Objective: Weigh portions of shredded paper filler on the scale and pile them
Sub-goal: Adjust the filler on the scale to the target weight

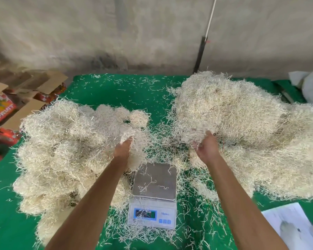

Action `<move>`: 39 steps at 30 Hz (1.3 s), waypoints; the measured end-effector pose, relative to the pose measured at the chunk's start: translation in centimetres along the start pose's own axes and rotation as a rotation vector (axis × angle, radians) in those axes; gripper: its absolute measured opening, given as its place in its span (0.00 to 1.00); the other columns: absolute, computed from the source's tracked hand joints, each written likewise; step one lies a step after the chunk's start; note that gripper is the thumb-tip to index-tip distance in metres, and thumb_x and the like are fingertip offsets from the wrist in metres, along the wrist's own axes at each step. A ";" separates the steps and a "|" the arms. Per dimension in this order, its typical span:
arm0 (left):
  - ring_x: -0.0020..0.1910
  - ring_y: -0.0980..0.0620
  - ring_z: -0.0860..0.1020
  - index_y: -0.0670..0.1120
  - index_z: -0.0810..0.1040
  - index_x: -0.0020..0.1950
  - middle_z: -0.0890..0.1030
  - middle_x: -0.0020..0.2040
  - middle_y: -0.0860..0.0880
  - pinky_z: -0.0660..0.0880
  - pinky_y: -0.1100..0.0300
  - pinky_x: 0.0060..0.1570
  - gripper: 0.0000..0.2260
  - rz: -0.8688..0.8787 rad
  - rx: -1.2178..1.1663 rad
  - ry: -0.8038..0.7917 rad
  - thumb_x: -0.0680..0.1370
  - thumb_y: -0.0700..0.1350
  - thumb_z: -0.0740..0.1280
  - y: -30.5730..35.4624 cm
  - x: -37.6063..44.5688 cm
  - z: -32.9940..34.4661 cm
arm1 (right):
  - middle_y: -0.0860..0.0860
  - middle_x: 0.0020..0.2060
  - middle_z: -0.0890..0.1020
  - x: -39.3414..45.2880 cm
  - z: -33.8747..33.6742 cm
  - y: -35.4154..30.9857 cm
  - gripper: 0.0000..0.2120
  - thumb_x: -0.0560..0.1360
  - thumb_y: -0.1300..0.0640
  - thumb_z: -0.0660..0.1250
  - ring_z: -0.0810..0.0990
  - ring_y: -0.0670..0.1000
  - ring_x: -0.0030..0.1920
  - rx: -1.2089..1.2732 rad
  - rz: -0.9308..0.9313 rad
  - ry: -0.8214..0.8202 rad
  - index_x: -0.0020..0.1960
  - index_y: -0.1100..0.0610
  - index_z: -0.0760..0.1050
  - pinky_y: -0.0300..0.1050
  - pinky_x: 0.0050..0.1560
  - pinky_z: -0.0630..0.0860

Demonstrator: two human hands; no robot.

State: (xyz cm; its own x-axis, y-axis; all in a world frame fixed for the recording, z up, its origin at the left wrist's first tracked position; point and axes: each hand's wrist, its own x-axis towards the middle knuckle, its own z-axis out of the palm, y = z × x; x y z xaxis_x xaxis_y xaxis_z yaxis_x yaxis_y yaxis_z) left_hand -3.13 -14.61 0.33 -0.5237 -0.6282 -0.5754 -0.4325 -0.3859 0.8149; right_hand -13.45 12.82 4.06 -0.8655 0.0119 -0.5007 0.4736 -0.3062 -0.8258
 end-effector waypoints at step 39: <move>0.70 0.45 0.72 0.49 0.70 0.74 0.71 0.74 0.46 0.69 0.50 0.67 0.31 0.433 0.688 -0.378 0.74 0.53 0.76 -8.5 -4.4 -4.3 | 0.52 0.58 0.82 -7.1 -5.5 13.5 0.17 0.85 0.52 0.62 0.87 0.52 0.48 -0.656 -0.166 -0.117 0.72 0.56 0.68 0.55 0.52 0.85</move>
State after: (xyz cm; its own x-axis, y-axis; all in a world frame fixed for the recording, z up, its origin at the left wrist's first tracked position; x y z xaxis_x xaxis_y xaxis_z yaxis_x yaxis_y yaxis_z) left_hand 6.00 -11.46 -3.82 -0.8976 -0.3128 -0.3106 -0.4212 0.4004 0.8138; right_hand 0.00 13.86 -4.94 -0.9298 -0.1055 -0.3527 0.3015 0.3314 -0.8940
